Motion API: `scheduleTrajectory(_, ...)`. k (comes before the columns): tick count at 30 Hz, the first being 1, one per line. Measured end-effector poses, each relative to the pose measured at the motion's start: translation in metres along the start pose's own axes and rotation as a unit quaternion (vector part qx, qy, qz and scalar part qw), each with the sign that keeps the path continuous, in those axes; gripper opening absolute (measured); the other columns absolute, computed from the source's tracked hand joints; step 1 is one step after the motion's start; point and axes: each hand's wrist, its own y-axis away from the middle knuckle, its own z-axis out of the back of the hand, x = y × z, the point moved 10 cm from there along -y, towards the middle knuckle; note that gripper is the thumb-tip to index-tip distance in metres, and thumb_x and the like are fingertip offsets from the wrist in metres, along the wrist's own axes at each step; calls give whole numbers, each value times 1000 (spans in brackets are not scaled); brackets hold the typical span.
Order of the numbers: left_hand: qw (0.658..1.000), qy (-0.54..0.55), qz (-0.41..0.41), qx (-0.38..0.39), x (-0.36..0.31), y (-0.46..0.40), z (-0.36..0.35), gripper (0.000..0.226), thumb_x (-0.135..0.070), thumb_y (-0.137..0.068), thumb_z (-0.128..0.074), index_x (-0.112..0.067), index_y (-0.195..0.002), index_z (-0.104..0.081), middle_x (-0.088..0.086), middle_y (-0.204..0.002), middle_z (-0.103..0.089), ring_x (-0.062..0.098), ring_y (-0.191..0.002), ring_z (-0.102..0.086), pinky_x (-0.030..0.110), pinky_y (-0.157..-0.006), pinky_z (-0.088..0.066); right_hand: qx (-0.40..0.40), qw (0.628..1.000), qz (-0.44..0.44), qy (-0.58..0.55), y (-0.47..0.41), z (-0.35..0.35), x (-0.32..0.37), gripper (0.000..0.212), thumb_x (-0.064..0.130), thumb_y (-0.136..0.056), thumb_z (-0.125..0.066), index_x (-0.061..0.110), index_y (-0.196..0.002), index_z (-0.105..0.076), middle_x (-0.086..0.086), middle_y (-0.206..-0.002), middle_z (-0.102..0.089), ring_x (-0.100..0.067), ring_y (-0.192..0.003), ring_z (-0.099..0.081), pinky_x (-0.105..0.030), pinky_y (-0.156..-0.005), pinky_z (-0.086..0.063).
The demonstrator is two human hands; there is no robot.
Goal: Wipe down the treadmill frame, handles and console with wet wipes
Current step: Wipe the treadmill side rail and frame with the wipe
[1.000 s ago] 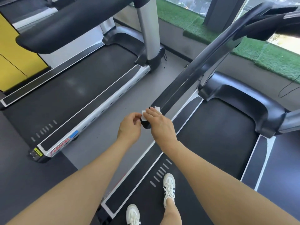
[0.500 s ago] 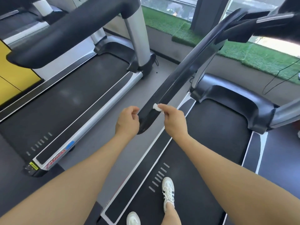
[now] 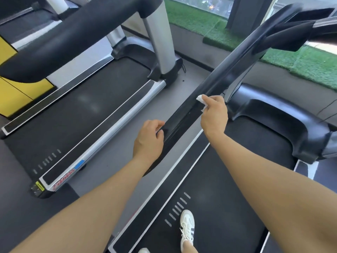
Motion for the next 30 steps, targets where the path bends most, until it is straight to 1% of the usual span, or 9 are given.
scheduleTrajectory(3, 1000, 2, 2, -2, 3, -1, -1, 26, -13, -96, -44, -21, -116, -59, -8, -117, -54, 9, -106, -53, 26, -88, -41, 23, 999, 29, 7, 2, -12, 5, 42, -8, -92, -41, 10, -125, -61, -3, -110, -55, -9, -84, -46, -21, -70, -38)
scheduleTrajectory(7, 1000, 10, 10, -4, 13, 4, 1, 23, -14, -96, -45, -20, -113, -60, -7, -113, -54, 11, -104, -55, 33, -90, -46, 49, 997, 51, -16, 16, -19, 12, 38, -8, -93, -42, 7, -120, -64, 6, -100, -50, -8, -82, -45, -14, -69, -35)
scheduleTrajectory(9, 1000, 11, 15, -3, 18, 7, 2, 24, -13, -96, -46, -20, -114, -60, -8, -110, -52, 12, -104, -55, 32, -90, -46, 66, 996, 61, -13, 23, -22, 15, 37, -8, -93, -42, 6, -119, -64, 7, -99, -48, -8, -82, -45, -11, -67, -33)
scheduleTrajectory(13, 1000, 11, 18, -1, 28, 16, 6, 23, -13, -96, -46, -19, -113, -61, -11, -106, -49, 13, -102, -55, 30, -90, -44, 86, 994, 66, -10, 42, -30, 22, 29, -3, -95, -45, 3, -117, -65, 5, -99, -51, -12, -83, -47, -8, -70, -35)
scheduleTrajectory(18, 1000, 13, 15, 2, 42, 29, 15, 22, -13, -96, -47, -18, -111, -61, -7, -110, -52, 13, -100, -56, 32, -89, -45, 93, 993, 60, -30, 68, -38, 27, 25, 4, -97, -48, 3, -114, -66, 6, -97, -51, -12, -82, -48, 5, -64, -32)
scheduleTrajectory(22, 1000, 17, 14, 10, 59, 43, 21, 22, -13, -95, -47, -19, -110, -61, -3, -114, -55, 15, -103, -57, 35, -90, -46, 96, 993, 55, -44, 97, -47, 33, 23, 7, -97, -49, 3, -112, -67, 6, -96, -52, -12, -82, -49, 2, -64, -34)
scheduleTrajectory(26, 999, 31, 16, 18, 77, 60, 27, 22, -11, -93, -46, -20, -108, -61, -3, -114, -55, 14, -106, -56, 36, -92, -46, 101, 992, 42, -70, 132, -56, 39, 21, 12, -98, -49, 1, -104, -67, 4, -93, -53, -11, -79, -49, 0, -60, -35)
scheduleTrajectory(28, 999, 33, 16, 24, 85, 69, 29, 24, -9, -92, -47, -19, -109, -61, -2, -114, -55, 15, -107, -56, 35, -92, -46, 105, 991, 39, -74, 150, -61, 43, 21, 12, -98, -49, 0, -103, -66, -1, -93, -56, -11, -78, -49, -1, -60, -35)
scheduleTrajectory(30, 999, 42, 17, 29, 91, 76, 30, 26, -7, -91, -48, -18, -111, -61, 0, -115, -55, 14, -106, -56, 33, -92, -46, 118, 986, 8, -114, 168, -69, 43, 21, 12, -98, -50, -3, -100, -64, -11, -92, -57, -8, -72, -45, -3, -58, -36)
